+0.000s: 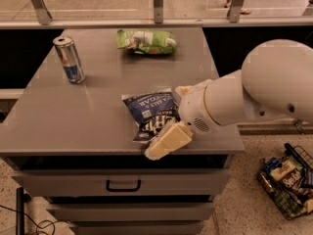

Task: Move blue chip bag near redbull can

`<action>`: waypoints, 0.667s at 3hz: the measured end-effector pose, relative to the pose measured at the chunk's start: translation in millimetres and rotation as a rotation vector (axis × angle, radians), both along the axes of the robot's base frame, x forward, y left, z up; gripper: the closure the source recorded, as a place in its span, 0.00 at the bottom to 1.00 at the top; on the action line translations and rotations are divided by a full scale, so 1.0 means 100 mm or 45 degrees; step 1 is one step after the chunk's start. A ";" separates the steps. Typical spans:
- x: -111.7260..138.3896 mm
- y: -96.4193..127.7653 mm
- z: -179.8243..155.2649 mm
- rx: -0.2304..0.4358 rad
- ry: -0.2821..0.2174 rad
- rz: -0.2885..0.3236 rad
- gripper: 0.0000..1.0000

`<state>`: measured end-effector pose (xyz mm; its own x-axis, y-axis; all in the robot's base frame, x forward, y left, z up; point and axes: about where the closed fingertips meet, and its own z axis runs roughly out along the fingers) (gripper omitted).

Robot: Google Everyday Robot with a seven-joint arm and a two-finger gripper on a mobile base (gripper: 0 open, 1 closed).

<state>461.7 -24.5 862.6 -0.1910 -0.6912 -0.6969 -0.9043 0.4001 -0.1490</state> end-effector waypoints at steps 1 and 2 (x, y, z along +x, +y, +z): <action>0.01 0.06 -0.19 -0.009 0.028 0.006 0.00; 0.03 0.09 -0.28 -0.013 0.034 0.016 0.18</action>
Offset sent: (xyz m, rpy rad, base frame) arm 0.0079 0.0098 -0.0433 -0.0079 0.0403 0.0201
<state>465.0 -15.9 834.5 -0.2010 -0.7005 -0.6848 -0.9129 0.3874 -0.1284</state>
